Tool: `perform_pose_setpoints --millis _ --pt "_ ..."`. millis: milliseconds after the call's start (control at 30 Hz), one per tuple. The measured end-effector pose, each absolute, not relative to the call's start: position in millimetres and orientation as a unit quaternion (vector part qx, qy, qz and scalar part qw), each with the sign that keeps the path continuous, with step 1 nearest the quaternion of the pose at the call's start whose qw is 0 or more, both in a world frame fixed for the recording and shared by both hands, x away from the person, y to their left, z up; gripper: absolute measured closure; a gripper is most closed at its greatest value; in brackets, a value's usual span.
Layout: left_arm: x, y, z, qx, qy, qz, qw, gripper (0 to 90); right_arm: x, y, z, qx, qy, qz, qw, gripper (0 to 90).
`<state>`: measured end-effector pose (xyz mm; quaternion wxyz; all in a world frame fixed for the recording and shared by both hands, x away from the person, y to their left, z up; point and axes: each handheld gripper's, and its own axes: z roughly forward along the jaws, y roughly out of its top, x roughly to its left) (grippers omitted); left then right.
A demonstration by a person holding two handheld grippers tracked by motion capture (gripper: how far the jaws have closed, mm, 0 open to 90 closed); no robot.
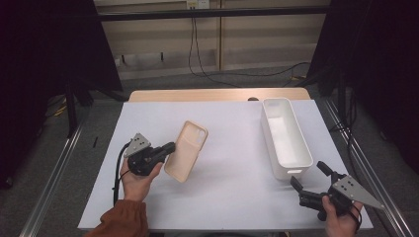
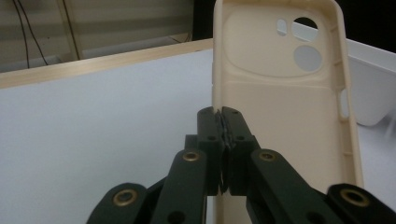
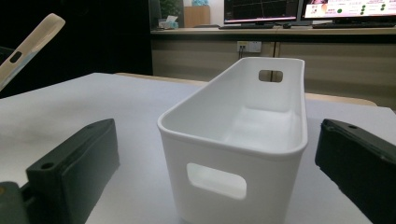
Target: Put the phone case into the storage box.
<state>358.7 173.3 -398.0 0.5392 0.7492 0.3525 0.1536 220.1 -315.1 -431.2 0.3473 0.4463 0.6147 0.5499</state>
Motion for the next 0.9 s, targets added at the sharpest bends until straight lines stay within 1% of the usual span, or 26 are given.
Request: perform_pose_setpoints --millis 267,900 --pt "355.5 168.0 -397.6 0.744 0.347 0.153 0.550 87.7 218.1 -310.8 -422.7 0.434 0.615 0.560 0.347 0.0" --pt "349.3 154.7 -395.8 0.744 0.335 0.137 0.562 87.6 219.1 -275.2 -401.4 0.386 0.648 0.585 0.299 0.0"
